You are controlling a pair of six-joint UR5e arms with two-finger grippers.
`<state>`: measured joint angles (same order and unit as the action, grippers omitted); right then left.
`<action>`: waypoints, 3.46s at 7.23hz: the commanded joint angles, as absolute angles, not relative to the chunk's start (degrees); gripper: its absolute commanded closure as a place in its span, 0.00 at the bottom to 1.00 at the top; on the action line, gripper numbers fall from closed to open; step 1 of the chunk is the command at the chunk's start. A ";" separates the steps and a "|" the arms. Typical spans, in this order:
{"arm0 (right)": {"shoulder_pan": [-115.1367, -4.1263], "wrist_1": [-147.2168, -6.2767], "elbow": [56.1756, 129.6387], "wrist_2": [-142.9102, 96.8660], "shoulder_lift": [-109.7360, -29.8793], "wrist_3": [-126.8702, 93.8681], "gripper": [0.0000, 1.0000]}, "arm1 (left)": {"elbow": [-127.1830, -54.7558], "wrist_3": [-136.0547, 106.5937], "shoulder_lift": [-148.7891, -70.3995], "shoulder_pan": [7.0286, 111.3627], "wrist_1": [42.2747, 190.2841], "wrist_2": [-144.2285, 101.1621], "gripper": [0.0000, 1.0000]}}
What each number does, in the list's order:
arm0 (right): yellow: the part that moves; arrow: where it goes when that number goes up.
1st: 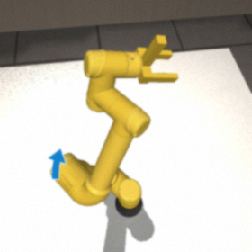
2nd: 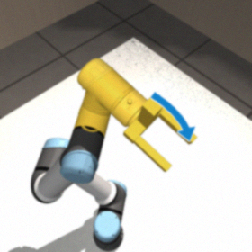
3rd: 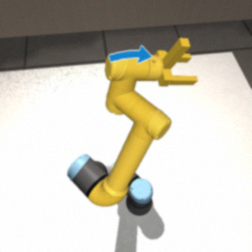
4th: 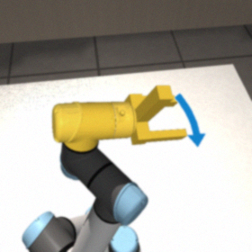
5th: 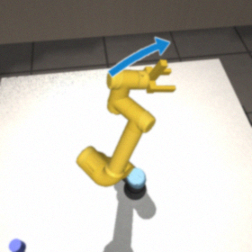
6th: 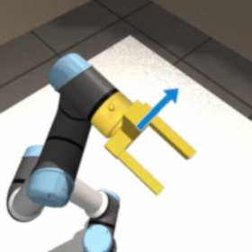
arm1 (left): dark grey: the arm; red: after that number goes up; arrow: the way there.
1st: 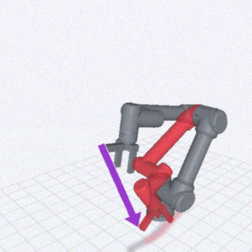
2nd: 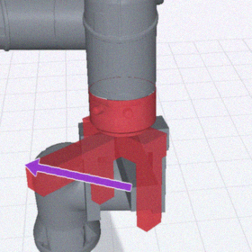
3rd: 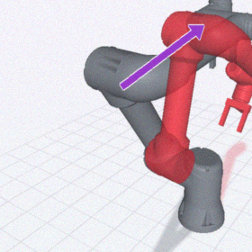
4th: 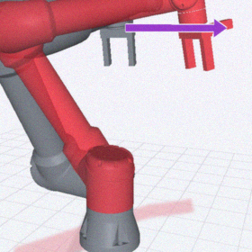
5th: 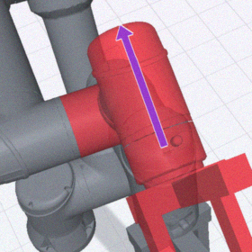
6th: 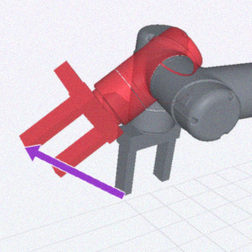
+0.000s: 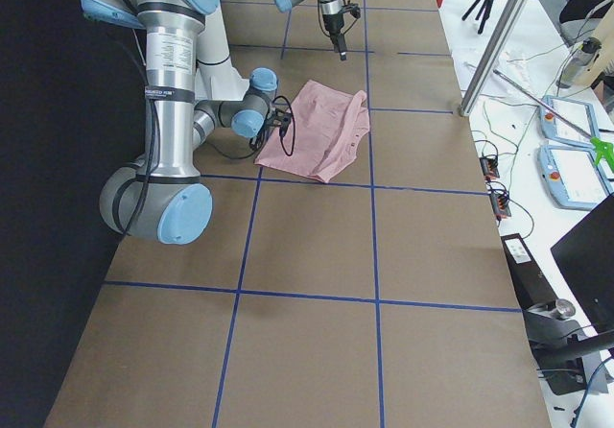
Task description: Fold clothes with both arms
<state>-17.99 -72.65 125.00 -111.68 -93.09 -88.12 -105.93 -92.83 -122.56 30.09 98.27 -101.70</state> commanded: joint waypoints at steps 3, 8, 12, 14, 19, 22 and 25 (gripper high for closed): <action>-28.36 -72.33 125.16 -108.55 -85.35 -87.98 0.00 | -105.73 -109.07 -121.56 19.00 85.97 -98.09 0.02; -30.15 -72.33 124.98 -107.40 -83.94 -87.89 0.00 | -101.52 -110.83 -122.17 18.98 89.10 -97.65 0.09; -30.32 -72.33 125.24 -107.49 -83.85 -88.07 0.00 | -100.81 -110.83 -122.26 19.25 89.65 -96.50 0.15; -30.32 -72.33 125.24 -107.49 -83.85 -88.07 0.00 | -100.72 -110.74 -122.26 19.60 90.26 -95.81 0.18; -30.41 -72.42 125.24 -107.49 -83.93 -88.07 0.00 | -99.14 -110.83 -122.26 19.60 92.55 -95.54 0.59; -30.67 -72.42 125.16 -107.49 -84.02 -88.15 0.00 | -99.75 -110.04 -122.26 19.69 92.37 -95.54 1.00; -31.11 -72.42 125.16 -107.49 -83.94 -88.50 0.00 | -100.20 -109.95 -123.83 22.22 92.37 -95.62 1.00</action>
<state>-30.91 -72.42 125.17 -107.49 -83.98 -88.41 -100.11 -110.00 -122.92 20.67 92.38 -95.59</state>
